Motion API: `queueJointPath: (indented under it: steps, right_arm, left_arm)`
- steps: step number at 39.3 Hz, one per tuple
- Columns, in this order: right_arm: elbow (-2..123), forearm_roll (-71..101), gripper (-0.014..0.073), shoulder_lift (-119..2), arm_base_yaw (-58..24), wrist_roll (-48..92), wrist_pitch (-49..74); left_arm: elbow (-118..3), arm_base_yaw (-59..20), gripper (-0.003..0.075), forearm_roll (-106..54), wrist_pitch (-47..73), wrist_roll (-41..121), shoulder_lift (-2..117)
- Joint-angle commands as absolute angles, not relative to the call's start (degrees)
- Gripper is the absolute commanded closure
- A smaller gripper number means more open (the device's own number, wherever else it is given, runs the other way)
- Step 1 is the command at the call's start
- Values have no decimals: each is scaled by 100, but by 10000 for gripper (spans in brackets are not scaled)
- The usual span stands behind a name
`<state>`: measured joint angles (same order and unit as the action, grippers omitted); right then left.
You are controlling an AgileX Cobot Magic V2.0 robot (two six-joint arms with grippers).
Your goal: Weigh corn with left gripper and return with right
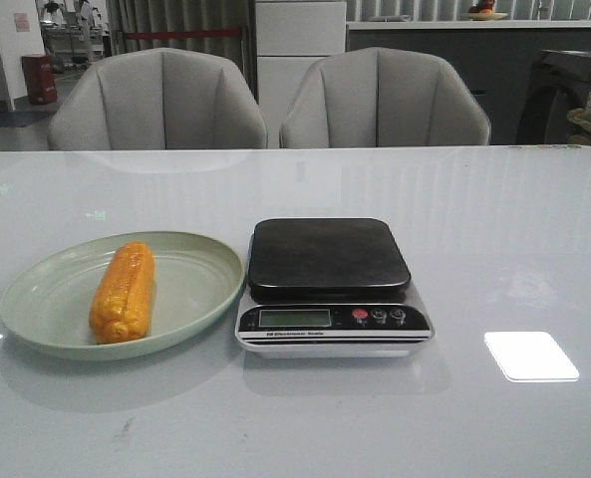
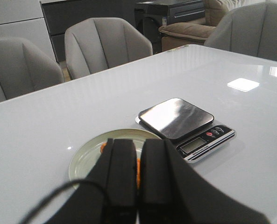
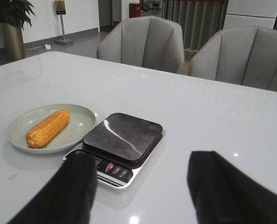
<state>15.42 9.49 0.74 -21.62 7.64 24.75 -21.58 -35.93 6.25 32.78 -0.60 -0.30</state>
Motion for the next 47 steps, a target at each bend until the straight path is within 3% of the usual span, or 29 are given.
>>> queueJointPath:
  steps: [1,3,4,7,30,37,47]
  right_arm:
    - [1675,883,306,144,-2112,828,1837]
    - [1675,863,461,144,-2112,828,1837]
    - [1675,863,470,144,-2112,821,1828]
    - [1675,863,428,144,-2112,821,1833]
    - [1675,863,427,144,-2112,821,1833]
    - [1675,863,427,144,-2112,821,1833]
    - [1675,863,427,144,-2112,821,1833]
  left_arm:
    - [-2294,-3600,606,642,2846,-88,-30]
    - [-2294,-3600,606,642,2846,-88,-30]
    - [-2294,-3600,606,642,2846,-88,-30]
    - [-2294,-3600,606,642,2846,-88,-30]
    - [-2114,-3567,606,607,2850,-88,-30]
    - [-1828,-2817,606,190,2487,-88,-30]
    - [-1232,-1020,606,114,1169,-88,-78]
